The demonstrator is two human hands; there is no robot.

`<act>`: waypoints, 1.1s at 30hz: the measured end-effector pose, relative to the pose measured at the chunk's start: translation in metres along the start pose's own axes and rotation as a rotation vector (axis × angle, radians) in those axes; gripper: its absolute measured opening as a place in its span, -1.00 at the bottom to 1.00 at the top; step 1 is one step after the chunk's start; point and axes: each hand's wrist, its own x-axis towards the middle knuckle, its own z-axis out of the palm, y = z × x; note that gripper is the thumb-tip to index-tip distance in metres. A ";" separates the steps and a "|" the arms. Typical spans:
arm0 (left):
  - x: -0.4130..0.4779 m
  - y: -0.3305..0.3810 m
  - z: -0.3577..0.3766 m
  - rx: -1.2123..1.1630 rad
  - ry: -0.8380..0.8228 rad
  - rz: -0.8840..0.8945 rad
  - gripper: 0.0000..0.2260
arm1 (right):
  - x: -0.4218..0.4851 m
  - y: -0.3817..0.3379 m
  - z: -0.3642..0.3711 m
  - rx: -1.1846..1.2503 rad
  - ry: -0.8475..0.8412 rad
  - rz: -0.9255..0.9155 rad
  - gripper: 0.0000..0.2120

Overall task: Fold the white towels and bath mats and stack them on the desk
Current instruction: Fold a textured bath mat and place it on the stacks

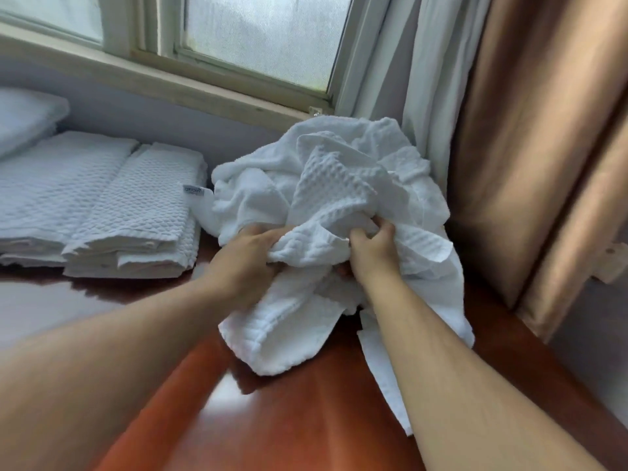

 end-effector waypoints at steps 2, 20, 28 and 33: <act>-0.012 0.011 -0.028 0.048 0.071 0.034 -0.48 | -0.027 -0.010 -0.012 -0.035 0.052 -0.049 -0.42; -0.203 -0.044 -0.223 0.245 -0.499 -0.313 -0.68 | -0.190 -0.079 0.017 -0.345 -0.587 -0.484 -0.89; -0.147 -0.025 -0.190 0.349 -0.398 -0.630 -0.67 | -0.154 0.010 0.023 -0.901 -0.500 -0.240 -0.34; -0.108 -0.016 -0.124 0.253 -0.419 -0.422 -0.62 | -0.164 0.029 0.013 -0.684 -0.271 -0.334 -0.44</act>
